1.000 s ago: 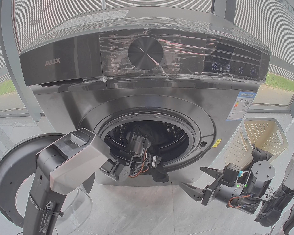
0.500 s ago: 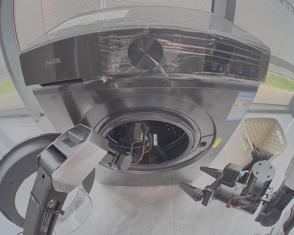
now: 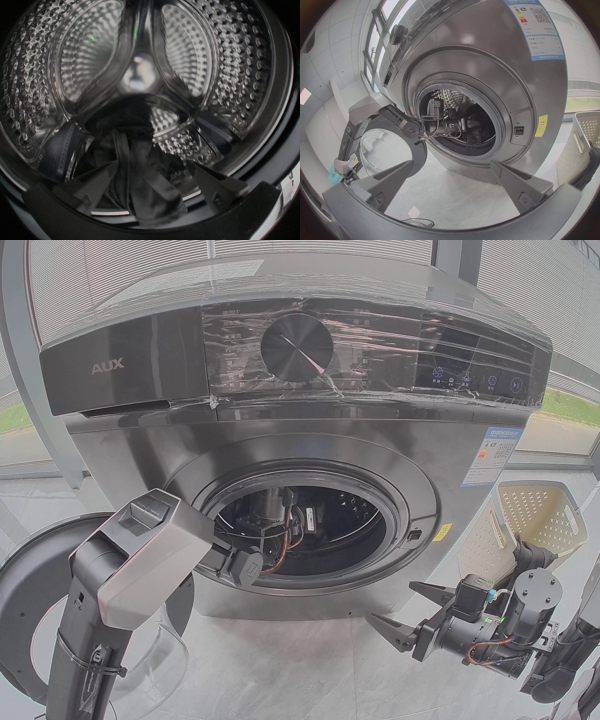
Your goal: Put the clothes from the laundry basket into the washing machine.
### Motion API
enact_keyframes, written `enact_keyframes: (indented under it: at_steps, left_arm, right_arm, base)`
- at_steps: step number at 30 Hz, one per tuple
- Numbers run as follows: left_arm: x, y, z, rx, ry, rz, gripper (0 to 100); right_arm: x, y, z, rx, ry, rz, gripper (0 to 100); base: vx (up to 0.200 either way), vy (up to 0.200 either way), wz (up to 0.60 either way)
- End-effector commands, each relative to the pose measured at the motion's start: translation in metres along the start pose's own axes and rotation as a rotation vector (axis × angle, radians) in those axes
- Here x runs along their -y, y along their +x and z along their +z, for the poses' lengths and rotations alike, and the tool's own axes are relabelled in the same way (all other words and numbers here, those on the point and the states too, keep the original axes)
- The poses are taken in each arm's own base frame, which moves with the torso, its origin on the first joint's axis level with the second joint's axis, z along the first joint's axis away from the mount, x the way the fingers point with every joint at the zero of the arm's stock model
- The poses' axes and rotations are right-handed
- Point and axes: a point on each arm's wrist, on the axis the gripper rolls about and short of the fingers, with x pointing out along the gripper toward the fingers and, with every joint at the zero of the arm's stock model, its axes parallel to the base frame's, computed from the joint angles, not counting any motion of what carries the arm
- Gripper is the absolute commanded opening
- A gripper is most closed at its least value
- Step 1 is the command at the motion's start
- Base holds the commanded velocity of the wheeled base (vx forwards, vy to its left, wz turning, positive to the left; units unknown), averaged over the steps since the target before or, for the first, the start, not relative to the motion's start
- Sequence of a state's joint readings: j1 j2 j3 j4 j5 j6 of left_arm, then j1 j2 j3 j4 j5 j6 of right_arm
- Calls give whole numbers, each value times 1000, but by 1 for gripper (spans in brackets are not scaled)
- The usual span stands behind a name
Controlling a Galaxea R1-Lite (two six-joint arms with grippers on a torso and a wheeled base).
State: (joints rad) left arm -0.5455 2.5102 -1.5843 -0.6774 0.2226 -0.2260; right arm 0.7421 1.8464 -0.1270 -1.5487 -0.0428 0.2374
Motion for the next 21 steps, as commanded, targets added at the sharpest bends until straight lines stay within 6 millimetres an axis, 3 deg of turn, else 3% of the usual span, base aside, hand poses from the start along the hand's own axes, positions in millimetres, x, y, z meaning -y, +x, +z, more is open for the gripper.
enact_keyframes:
  at_steps: [1, 7, 21]
  left_arm:
    - [15, -17, -5, -60, 23, -33, 100]
    - [17, -19, -25, -154, 67, -66, 100]
    - [3, 21, -62, -175, 160, -26, 100]
  right_arm:
    - [0, -1, -1, -6, 0, 0, 100]
    - [0, -1, -1, -6, 0, 0, 100]
    - [0, 0, -1, -6, 0, -1, 100]
  base:
    - [0, 0, 0]
    - [0, 0, 0]
    - [0, 0, 0]
